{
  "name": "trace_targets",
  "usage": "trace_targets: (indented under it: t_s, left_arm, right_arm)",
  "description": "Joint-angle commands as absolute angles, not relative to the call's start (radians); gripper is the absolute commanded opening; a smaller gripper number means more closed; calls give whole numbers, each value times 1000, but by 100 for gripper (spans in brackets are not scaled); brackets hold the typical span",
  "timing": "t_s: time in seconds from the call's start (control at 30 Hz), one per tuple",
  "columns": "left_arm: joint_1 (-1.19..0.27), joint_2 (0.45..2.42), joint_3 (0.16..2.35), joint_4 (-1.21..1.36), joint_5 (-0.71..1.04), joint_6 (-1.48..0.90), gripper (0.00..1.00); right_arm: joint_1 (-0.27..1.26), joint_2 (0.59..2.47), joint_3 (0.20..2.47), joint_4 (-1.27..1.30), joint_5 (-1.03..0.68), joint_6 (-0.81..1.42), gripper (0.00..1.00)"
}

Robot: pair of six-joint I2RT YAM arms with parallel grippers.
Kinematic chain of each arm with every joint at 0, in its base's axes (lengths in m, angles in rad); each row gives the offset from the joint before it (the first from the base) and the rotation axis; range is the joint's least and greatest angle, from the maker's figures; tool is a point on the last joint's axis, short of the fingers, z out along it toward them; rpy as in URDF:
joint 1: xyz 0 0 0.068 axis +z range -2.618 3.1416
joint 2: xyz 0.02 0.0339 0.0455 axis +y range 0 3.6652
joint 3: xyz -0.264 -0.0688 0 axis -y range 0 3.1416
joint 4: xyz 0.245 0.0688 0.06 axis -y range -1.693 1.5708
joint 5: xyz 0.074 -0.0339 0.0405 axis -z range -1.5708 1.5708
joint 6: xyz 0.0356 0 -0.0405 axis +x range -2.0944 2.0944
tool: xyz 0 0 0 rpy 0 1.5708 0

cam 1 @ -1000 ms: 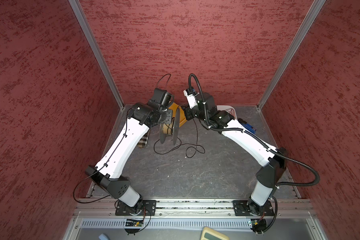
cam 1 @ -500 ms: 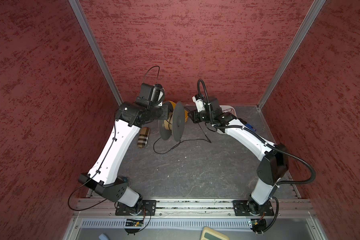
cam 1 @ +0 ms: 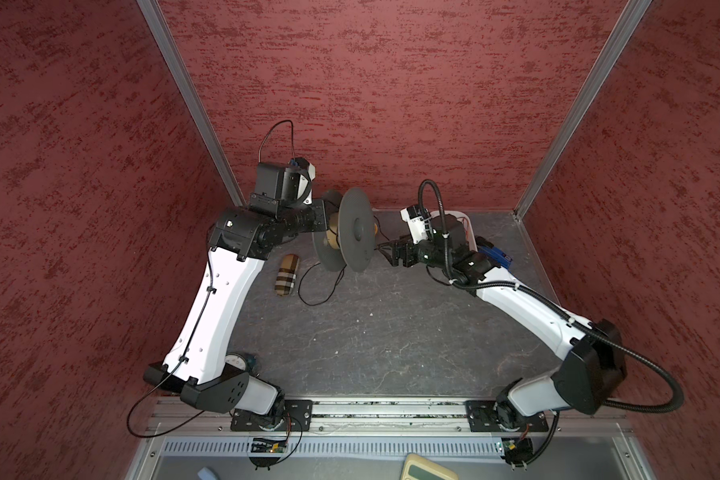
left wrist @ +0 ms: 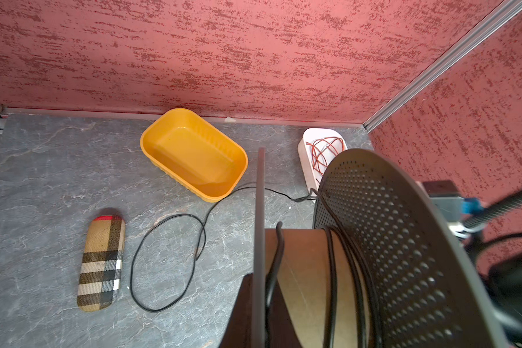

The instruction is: Wrap the cables

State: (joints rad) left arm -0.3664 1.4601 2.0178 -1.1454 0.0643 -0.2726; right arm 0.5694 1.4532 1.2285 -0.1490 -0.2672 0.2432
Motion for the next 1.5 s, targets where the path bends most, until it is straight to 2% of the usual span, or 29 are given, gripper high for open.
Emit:
trace_targets:
  t_s: [0.0, 0.33, 0.63, 0.73, 0.87, 1.2, 1.47]
  left_arm:
    - [-352, 1425, 2034, -1046, 115, -309, 0]
    - [-348, 1419, 2020, -1022, 160, -337, 0]
    - [-347, 1411, 1993, -1027, 173, -380, 0]
    - [-339, 1409, 1986, -1038, 182, -396, 0]
    - [-317, 1411, 1991, -1052, 207, -421, 0]
    - [-281, 1403, 1990, -1065, 257, -454, 0]
    - [-277, 1404, 1993, -1064, 282, -473, 0]
  right_arm:
    - [568, 1406, 1207, -78, -178, 203, 99]
    - [566, 1390, 1166, -51, -72, 163, 98]
    - [565, 1407, 1136, -21, -15, 232, 94]
    - [565, 1448, 1181, -75, -19, 204, 95]
    - [565, 1446, 1148, -18, -9, 152, 95]
    - [565, 1437, 1077, 124, -43, -49, 95]
    - [565, 1496, 1089, 188, -157, -71, 96]
